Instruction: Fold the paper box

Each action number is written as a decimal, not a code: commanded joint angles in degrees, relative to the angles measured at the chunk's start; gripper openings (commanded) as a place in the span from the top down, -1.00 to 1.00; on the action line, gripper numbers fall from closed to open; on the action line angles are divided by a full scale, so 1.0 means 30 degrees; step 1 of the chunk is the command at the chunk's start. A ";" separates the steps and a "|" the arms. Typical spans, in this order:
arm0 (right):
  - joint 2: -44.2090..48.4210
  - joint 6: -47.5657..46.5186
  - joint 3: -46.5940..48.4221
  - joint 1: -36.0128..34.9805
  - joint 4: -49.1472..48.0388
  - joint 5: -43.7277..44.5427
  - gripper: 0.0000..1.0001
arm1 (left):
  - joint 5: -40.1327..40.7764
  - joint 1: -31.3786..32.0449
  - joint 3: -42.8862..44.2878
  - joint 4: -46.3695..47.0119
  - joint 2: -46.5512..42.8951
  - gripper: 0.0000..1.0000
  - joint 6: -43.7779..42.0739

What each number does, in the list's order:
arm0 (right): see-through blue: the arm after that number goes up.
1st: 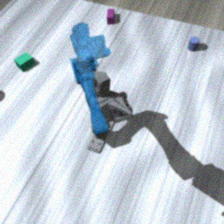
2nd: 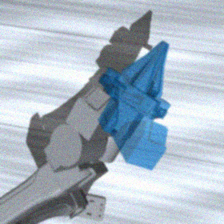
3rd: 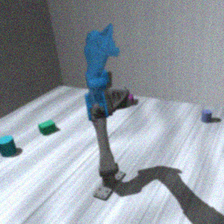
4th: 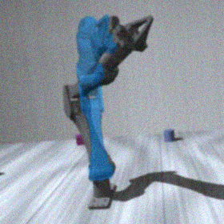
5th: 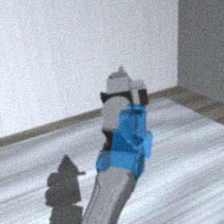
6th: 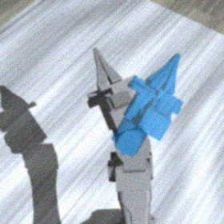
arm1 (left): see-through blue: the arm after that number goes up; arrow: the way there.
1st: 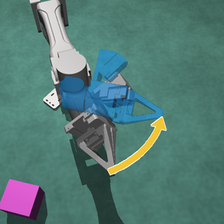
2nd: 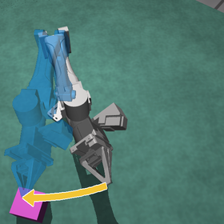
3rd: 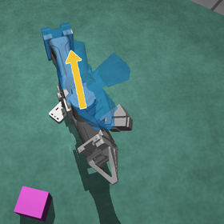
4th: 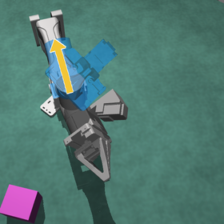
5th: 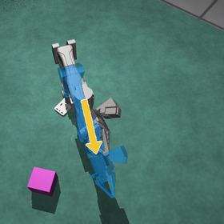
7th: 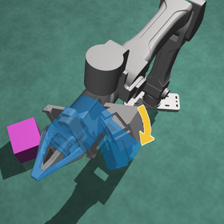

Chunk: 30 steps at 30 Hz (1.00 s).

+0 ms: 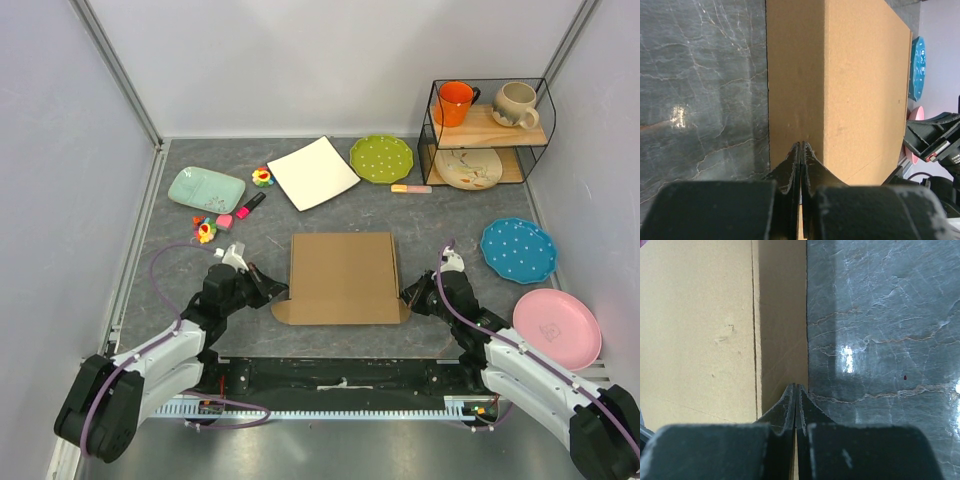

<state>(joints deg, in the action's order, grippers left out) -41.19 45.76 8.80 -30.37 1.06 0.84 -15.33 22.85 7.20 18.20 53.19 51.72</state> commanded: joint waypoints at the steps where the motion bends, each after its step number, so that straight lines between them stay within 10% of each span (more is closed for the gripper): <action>1: 0.0019 0.0128 -0.0091 0.0016 -0.0646 -0.0193 1.00 | -0.0807 -0.0088 -0.0700 0.0673 -0.0560 0.96 0.0600; 30: 0.0429 -0.1012 0.0992 -0.0042 -0.1436 -0.2065 1.00 | -0.3179 -0.0059 -0.1698 0.1846 -0.3079 0.97 0.1274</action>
<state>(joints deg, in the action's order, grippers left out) -41.56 44.07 8.80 -30.13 -0.10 0.45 -19.99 22.57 3.22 20.36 46.85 52.80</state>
